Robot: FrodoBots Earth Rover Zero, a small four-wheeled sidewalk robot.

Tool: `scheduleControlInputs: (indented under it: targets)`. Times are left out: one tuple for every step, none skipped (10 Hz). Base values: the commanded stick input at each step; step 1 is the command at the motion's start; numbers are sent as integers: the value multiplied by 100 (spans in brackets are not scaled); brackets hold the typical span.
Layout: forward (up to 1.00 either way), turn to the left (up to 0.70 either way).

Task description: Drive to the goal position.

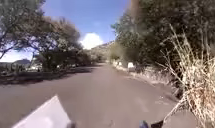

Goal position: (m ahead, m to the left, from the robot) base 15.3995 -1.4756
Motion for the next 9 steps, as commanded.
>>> scheduleControlInputs:
  targets:
    - [50, 0]
    - [50, 0]
    - [50, 0]
    - [50, 0]
    - [50, 0]
    - [50, 0]
    - [50, 0]
    - [50, 0]
    - [50, 0]
